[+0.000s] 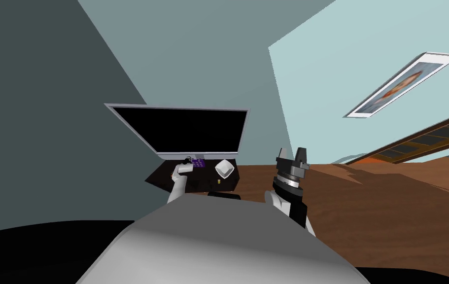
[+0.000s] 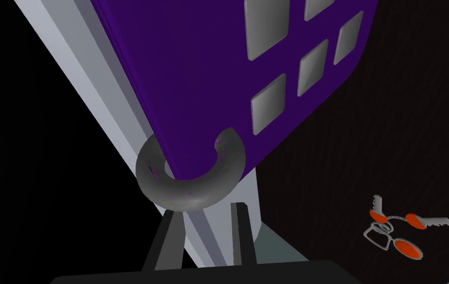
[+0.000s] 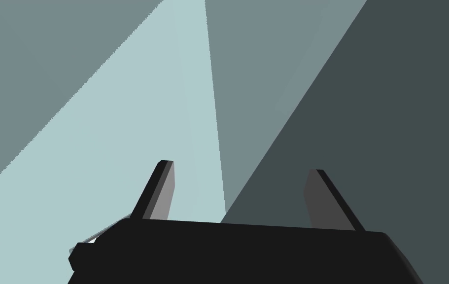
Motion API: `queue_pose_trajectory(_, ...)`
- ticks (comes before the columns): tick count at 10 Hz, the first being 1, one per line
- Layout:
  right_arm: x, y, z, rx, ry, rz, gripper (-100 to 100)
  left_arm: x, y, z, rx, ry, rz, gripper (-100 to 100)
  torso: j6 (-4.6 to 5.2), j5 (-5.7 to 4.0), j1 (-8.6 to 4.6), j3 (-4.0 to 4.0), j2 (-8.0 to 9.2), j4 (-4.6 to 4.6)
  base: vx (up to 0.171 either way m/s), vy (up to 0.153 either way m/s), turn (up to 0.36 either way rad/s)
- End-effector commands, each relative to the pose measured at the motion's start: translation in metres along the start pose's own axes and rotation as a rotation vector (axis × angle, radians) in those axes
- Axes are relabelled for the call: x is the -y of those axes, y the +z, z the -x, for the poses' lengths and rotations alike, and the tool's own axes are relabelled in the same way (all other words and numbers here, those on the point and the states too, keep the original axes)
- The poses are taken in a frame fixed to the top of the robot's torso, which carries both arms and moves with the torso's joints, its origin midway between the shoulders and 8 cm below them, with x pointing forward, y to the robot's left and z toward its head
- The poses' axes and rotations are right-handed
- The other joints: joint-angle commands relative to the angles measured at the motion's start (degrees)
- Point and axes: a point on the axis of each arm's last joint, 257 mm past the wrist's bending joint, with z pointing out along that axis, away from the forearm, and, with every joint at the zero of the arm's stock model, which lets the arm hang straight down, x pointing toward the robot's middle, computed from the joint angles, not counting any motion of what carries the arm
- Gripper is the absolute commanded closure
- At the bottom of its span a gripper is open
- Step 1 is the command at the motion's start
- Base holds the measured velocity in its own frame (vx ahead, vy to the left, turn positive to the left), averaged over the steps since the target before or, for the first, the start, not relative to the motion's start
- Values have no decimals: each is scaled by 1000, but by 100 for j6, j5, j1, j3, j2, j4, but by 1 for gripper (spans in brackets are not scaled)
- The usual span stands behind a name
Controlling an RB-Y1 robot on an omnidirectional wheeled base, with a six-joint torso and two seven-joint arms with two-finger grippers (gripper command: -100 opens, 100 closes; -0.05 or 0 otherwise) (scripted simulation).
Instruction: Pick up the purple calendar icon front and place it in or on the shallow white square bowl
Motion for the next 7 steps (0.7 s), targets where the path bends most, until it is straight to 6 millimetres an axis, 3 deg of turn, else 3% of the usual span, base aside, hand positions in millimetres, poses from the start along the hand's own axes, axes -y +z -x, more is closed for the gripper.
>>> queue_pose_trajectory(1, 0, 0, 0, 0, 0, 0, 0, 3, -5, -5, -12, 9, -4, 100, 0, 0, 0, 0, 0, 0, 27, -38, 104)
queue_pose_trajectory(4, 0, 0, 0, 0, 0, 0, 0, 5, -9, -10, -21, 16, -11, 100, 8, 11, 7, -5, -2, -8, 14, -18, 57)
queue_pose_trajectory(5, 0, 0, 0, 0, 0, 0, 0, 5, -9, -10, -22, 17, -10, 0, 11, 13, 12, -5, -1, -7, 0, 0, 0)
queue_pose_trajectory(6, 0, 0, 0, 0, 0, 0, 0, 24, -7, 7, 1, 23, -49, -100, 12, 14, 15, -5, -1, -7, -42, -3, 98)
queue_pose_trajectory(7, 0, 0, 0, 0, 0, 0, 0, 41, -8, 16, 11, 21, -84, -100, 9, 14, 18, 2, 10, -5, -125, 5, 118)
